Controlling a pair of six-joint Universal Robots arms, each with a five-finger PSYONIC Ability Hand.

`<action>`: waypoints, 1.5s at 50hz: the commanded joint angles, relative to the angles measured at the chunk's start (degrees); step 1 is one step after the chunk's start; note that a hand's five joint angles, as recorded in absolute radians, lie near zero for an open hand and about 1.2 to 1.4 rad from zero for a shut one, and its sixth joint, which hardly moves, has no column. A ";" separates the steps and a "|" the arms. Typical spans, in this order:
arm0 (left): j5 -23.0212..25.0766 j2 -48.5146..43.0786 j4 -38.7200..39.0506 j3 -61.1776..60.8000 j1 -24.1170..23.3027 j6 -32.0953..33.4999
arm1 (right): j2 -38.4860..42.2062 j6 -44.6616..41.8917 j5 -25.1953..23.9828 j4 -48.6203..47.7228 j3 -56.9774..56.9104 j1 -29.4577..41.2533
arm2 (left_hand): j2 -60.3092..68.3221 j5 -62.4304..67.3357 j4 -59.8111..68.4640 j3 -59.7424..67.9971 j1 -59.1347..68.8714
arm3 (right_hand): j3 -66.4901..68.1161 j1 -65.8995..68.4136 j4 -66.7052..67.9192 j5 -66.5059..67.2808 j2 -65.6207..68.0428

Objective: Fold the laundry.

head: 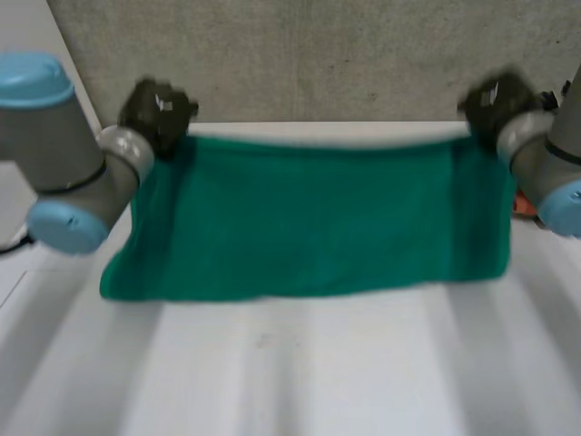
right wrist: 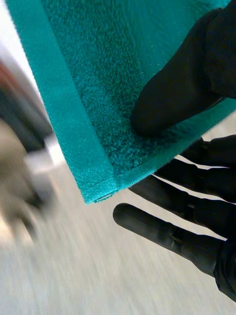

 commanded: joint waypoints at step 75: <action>2.29 12.62 15.14 -45.60 1.75 14.63 | -6.38 -1.12 -4.54 3.67 32.10 -5.47 | 11.37 12.39 11.13 11.61 14.89 | 11.51 14.92 11.42 12.61 12.00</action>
